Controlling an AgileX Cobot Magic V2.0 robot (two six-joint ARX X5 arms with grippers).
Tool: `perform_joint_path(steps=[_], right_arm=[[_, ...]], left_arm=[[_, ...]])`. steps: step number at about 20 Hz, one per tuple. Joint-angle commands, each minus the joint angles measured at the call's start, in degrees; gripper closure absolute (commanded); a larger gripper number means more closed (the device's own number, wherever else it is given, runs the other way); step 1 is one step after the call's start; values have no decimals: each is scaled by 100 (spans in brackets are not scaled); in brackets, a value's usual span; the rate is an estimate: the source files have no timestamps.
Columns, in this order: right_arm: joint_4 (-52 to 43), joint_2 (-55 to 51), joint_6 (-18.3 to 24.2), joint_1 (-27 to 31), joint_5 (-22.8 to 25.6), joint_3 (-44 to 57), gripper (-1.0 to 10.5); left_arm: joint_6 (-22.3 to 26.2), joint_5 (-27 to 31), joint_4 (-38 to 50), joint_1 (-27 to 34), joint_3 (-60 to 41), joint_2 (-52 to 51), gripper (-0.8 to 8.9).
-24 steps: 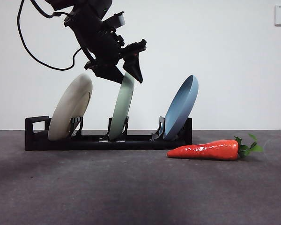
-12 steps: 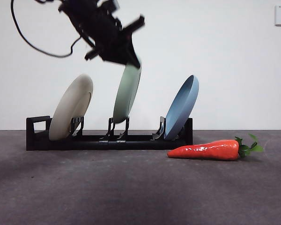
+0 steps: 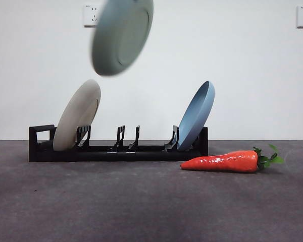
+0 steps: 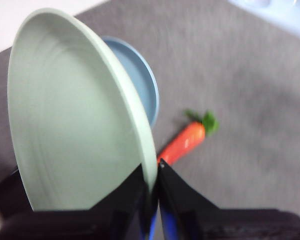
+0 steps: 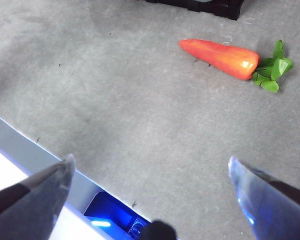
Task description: Take the green plate from the plate rack,put the plate on the table,take the carrot from the table,put the carrot in the plate
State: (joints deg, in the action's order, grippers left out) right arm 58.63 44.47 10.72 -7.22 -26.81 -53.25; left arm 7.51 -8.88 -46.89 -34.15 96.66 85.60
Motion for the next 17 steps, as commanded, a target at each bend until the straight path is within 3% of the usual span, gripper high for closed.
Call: perform_joint_path(steps=[1, 4, 7, 11, 17], right_arm=[[-28, 2, -39, -13, 11, -17, 289], [-28, 2, -42, -13, 11, -17, 289], [-31, 2, -44, -13, 11, -17, 289], [-28, 0, -63, -13, 9, -17, 289], [-42, 9, -76, -13, 9, -17, 289]], left_arm=[[868, 767, -651, -516, 24, -249, 819], [1019, 1475, -1344, -1257, -39, -306, 819], [1008, 1829, -1292, -1888, -597, -306, 819], [933, 2402, -326, -2256, -2122, -304, 819], [1510, 2887, 1615, -2476, -4183, -286, 819]])
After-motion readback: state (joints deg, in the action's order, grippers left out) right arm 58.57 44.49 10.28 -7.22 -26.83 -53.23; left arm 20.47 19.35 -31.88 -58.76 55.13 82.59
